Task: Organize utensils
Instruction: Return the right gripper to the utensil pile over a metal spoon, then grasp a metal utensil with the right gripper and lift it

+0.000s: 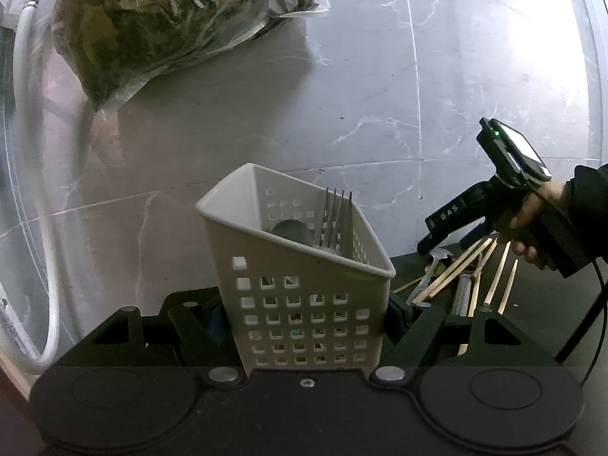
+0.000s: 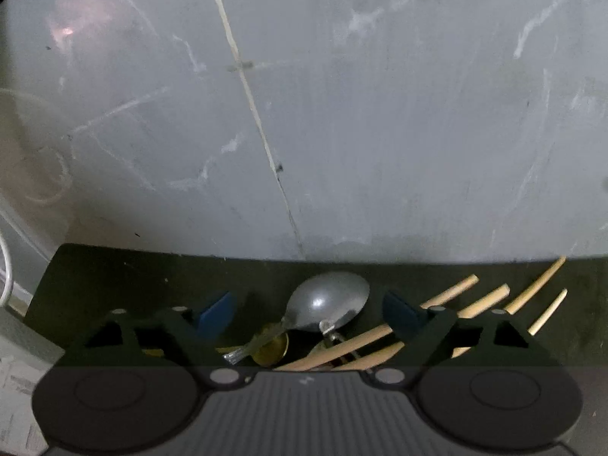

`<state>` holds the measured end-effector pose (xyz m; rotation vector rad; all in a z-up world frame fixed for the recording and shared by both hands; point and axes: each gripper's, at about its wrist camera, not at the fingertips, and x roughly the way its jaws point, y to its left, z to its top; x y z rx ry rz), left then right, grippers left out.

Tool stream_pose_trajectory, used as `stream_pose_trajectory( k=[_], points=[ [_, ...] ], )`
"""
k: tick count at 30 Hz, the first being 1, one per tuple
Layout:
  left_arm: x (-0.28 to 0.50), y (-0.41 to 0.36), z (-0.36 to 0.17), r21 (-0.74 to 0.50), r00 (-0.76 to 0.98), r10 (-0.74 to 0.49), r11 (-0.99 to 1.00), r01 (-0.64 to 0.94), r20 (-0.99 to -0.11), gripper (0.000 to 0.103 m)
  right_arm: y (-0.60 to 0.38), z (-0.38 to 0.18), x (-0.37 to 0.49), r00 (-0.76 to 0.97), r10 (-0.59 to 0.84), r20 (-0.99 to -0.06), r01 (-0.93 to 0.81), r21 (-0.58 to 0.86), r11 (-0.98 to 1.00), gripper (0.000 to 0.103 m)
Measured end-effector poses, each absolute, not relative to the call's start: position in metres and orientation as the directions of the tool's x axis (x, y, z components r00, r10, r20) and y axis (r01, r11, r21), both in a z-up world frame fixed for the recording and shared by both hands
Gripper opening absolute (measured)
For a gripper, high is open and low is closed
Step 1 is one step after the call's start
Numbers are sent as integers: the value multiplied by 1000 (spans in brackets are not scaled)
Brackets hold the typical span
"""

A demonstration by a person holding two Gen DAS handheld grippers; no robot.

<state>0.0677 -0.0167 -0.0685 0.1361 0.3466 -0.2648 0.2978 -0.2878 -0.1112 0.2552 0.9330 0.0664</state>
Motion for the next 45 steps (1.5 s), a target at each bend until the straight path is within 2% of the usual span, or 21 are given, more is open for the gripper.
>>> stream_pose_trajectory(
  k=[5, 8, 14, 16, 18, 23, 25, 31, 36, 45],
  points=[
    [68, -16, -69, 85, 907, -234, 956, 279, -350, 77, -275, -116, 298, 588, 163, -792, 56, 241, 969, 77],
    [68, -15, -69, 83, 908, -233, 957, 278, -348, 77, -272, -115, 306, 589, 172, -790, 47, 245, 968, 67],
    [68, -14, -70, 84, 908, -235, 956, 280, -347, 77, -282, -113, 306, 623, 234, -746, 60, 344, 937, 58],
    [68, -14, -70, 84, 908, -236, 956, 280, -346, 77, -286, -114, 307, 632, 248, -735, 72, 374, 925, 46],
    [67, -14, -70, 84, 908, -235, 957, 279, -346, 77, -284, -116, 311, 641, 255, -724, 98, 406, 908, 38],
    [68, -14, -70, 85, 909, -233, 957, 277, -347, 77, -274, -122, 318, 658, 257, -708, 147, 455, 878, 25],
    [68, -14, -70, 85, 908, -234, 957, 279, -347, 77, -271, -122, 318, 668, 258, -698, 159, 472, 867, 15],
    [68, -14, -70, 82, 908, -235, 957, 278, -346, 77, -273, -119, 293, 713, 238, -659, 235, 545, 805, 3],
    [69, -12, -70, 78, 906, -244, 955, 287, -346, 77, -270, -94, 255, 798, 219, -562, 211, 600, 772, 2],
    [67, -2, -71, 70, 897, -288, 942, 329, -336, 77, -247, -20, 177, 924, 211, -320, 61, 667, 743, 2]
  ],
)
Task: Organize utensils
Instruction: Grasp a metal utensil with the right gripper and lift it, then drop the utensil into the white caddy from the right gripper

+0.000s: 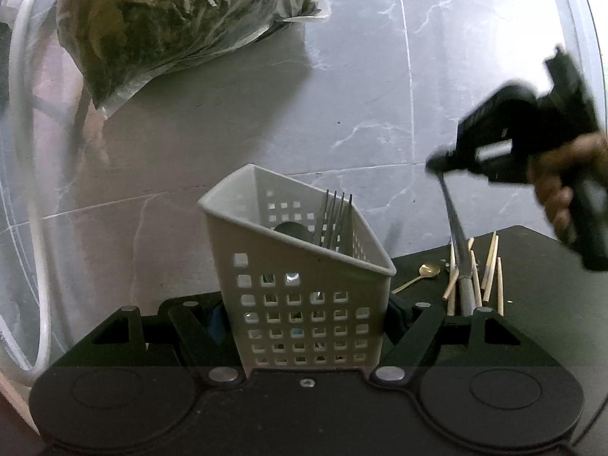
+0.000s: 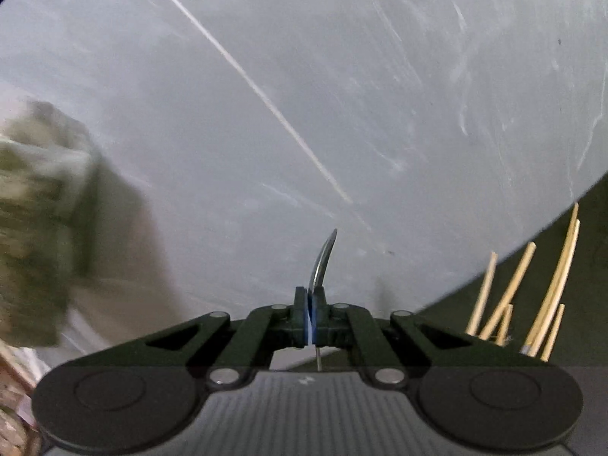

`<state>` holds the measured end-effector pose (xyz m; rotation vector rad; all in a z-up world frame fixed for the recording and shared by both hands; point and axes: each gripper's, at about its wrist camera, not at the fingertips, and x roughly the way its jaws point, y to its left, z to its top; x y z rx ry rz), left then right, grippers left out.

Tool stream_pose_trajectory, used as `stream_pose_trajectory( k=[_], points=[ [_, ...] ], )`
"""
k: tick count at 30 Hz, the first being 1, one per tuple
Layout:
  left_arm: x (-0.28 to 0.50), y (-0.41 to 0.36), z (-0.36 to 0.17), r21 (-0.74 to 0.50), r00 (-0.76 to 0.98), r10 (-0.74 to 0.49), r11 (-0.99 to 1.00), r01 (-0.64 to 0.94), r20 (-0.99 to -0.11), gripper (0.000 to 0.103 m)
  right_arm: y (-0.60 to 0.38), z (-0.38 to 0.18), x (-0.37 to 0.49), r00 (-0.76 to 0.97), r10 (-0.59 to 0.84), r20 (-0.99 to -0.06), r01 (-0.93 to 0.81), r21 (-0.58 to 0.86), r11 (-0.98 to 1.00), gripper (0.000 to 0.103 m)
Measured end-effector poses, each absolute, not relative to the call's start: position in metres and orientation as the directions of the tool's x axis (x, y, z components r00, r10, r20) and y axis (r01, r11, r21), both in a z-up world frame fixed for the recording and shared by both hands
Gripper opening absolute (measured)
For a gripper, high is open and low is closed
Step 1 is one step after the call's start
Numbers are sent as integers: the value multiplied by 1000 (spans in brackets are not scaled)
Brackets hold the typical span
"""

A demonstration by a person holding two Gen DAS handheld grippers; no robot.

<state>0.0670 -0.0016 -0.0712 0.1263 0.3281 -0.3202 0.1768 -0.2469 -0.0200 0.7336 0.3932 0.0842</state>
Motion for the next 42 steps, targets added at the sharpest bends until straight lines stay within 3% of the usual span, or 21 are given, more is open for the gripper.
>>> stream_pose_trajectory(
  k=[8, 14, 32, 33, 35, 36, 37, 41, 42],
  points=[
    [64, 12, -70, 67, 879, -340, 922, 382, -336, 77, -185, 34, 155, 943, 320, -92, -210, 581, 786, 2],
    [69, 15, -66, 70, 873, -346, 918, 391, -343, 77, -134, 50, 159, 919, 392, -41, -332, 455, 826, 2],
    [68, 13, -68, 74, 875, -348, 917, 393, -337, 77, -74, -13, 133, 885, 426, -187, -395, 180, 901, 3],
    [68, 13, -68, 74, 875, -348, 916, 393, -337, 77, -72, -14, 132, 884, 424, -197, -397, 165, 903, 5],
    [68, 13, -68, 75, 875, -348, 917, 393, -337, 77, -73, -15, 130, 861, 457, -223, -431, 156, 889, 28],
    [68, 13, -68, 74, 875, -348, 916, 393, -337, 77, -75, -15, 128, 854, 470, -222, -445, 155, 882, 53],
    [67, 13, -69, 75, 875, -348, 916, 393, -336, 77, -78, -14, 123, 848, 485, -215, -461, 154, 874, 67],
    [67, 12, -69, 77, 878, -342, 919, 387, -337, 77, -104, -7, 114, 855, 478, -202, -449, 175, 876, 75],
    [67, 12, -69, 77, 878, -340, 920, 385, -337, 77, -116, -6, 112, 867, 459, -193, -426, 191, 884, 82]
  ],
)
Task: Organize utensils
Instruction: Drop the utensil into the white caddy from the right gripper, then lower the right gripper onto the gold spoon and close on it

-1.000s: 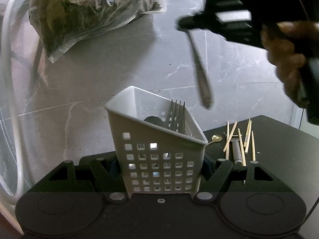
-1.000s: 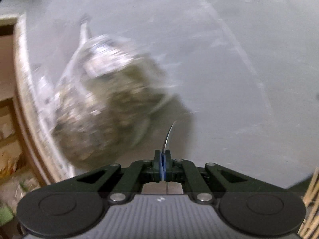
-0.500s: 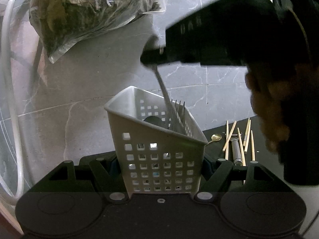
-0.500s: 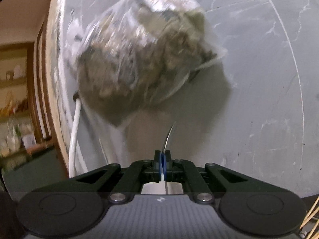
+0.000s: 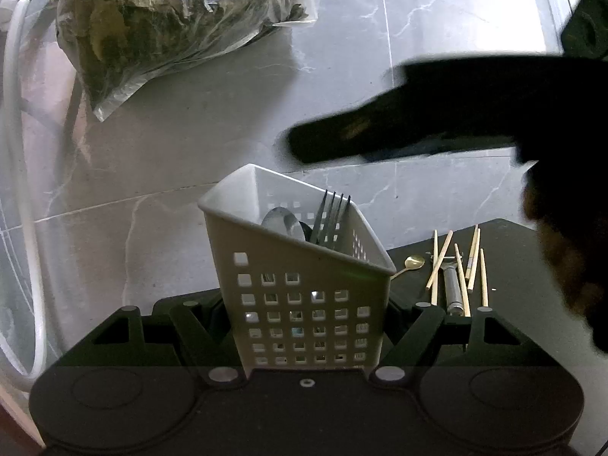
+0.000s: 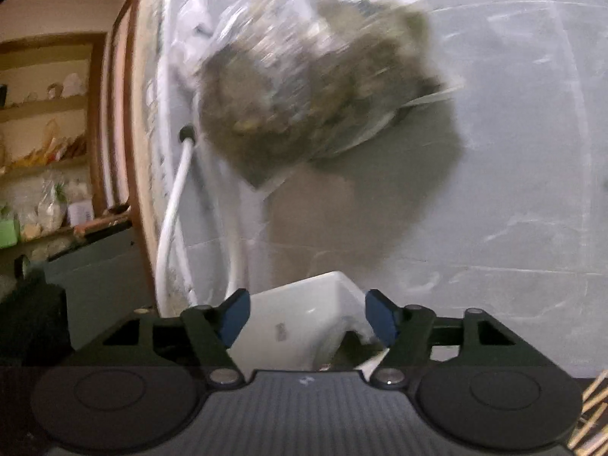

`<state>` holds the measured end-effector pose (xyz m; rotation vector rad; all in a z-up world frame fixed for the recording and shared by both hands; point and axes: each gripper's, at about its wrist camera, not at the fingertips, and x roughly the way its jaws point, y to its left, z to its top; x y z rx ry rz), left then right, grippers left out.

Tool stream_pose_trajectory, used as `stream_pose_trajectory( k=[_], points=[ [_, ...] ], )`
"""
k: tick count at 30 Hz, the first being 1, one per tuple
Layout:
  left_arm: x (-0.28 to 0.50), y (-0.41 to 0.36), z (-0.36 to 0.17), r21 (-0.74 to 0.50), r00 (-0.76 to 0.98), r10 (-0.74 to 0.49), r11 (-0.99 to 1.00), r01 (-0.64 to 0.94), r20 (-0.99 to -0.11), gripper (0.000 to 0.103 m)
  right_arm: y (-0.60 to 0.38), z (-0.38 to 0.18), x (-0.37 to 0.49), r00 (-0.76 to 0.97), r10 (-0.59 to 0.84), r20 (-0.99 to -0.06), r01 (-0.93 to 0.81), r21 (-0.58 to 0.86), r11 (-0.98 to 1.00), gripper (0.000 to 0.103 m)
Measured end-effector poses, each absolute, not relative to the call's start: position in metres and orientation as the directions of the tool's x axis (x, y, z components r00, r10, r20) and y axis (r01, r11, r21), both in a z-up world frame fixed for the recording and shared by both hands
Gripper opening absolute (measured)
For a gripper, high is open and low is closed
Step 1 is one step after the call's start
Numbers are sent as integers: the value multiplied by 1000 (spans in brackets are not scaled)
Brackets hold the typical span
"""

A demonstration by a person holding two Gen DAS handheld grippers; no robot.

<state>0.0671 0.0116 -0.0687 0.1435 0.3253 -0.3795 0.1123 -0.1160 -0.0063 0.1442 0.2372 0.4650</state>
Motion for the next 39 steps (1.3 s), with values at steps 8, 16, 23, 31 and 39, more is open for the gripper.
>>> stream_pose_trajectory(
  k=[8, 16, 23, 31, 39],
  points=[
    [68, 4, -66, 78, 887, -299, 935, 346, -351, 77, -241, -63, 188, 831, 345, -437, -176, 382, 907, 98],
    [69, -8, -65, 77, 900, -249, 953, 294, -358, 77, -276, -106, 252, 711, 426, -559, -181, 440, 880, 103],
    [68, -13, -66, 78, 906, -226, 960, 270, -357, 77, -272, -120, 269, 634, 442, -635, -190, 426, 885, 97],
    [66, -13, -66, 81, 907, -222, 960, 267, -358, 77, -261, -129, 265, 647, 376, -663, -159, 365, 917, 69],
    [67, -13, -65, 84, 907, -220, 960, 266, -358, 77, -257, -134, 261, 677, 315, -665, -122, 321, 939, 22]
  ],
)
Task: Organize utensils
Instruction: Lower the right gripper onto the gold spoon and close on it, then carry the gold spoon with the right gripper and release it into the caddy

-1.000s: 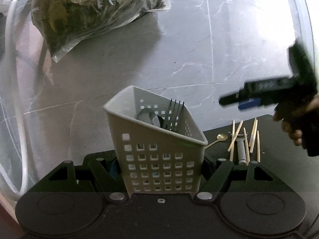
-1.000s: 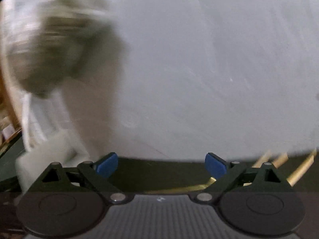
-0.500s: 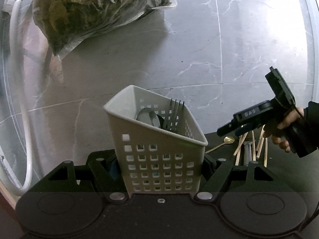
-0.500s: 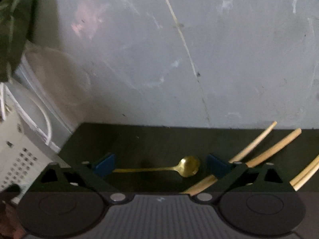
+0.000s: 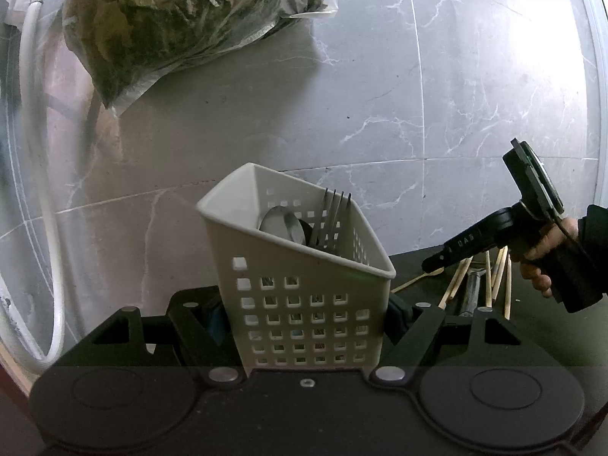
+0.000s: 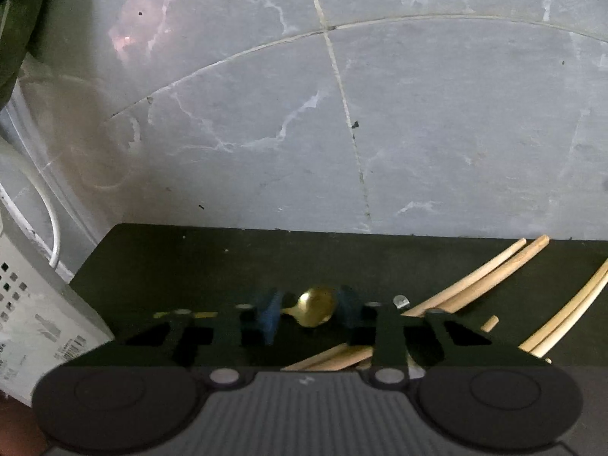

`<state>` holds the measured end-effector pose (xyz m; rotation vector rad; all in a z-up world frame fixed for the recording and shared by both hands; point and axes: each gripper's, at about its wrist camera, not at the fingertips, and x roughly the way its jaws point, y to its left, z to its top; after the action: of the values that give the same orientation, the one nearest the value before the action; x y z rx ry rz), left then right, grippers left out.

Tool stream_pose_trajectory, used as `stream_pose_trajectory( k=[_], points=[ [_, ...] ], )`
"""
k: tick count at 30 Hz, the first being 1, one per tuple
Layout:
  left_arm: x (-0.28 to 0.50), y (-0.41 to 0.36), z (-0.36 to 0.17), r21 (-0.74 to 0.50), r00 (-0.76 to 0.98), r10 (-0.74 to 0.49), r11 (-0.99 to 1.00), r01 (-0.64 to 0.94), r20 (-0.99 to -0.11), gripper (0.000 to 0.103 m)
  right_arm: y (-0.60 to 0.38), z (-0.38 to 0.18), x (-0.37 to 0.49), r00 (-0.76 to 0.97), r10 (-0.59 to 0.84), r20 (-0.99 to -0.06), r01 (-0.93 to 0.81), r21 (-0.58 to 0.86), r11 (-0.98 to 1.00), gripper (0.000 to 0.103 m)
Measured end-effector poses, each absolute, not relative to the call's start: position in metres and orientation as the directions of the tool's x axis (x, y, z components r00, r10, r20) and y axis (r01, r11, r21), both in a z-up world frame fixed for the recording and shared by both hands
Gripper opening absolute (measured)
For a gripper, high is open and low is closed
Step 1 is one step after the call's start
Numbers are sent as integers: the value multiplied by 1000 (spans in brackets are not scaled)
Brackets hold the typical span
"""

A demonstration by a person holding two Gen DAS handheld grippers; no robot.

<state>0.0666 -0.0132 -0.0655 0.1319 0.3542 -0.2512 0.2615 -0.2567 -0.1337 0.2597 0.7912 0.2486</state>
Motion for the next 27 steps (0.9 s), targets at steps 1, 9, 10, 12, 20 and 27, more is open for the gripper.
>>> stream_pose_trajectory(
  k=[1, 9, 10, 12, 20, 27],
  points=[
    [67, -13, -65, 84, 908, -219, 961, 265, -359, 77, -256, -134, 261, 679, 311, -665, -118, 320, 940, 15],
    [67, -15, -65, 87, 909, -214, 961, 261, -358, 77, -254, -134, 248, 727, 320, -608, -117, 351, 929, 4],
    [67, -15, -65, 87, 909, -214, 961, 261, -358, 77, -253, -130, 245, 743, 317, -589, -114, 355, 928, 3],
    [67, -15, -65, 86, 909, -214, 962, 261, -359, 77, -253, -120, 239, 770, 309, -559, -111, 359, 927, 2],
    [67, -13, -65, 85, 908, -219, 960, 265, -357, 77, -237, -60, 203, 859, 228, -458, -128, 239, 962, 1],
    [66, -8, -67, 78, 905, -244, 954, 288, -349, 77, -219, 10, 170, 906, 194, -376, -157, 127, 979, 1]
  ],
)
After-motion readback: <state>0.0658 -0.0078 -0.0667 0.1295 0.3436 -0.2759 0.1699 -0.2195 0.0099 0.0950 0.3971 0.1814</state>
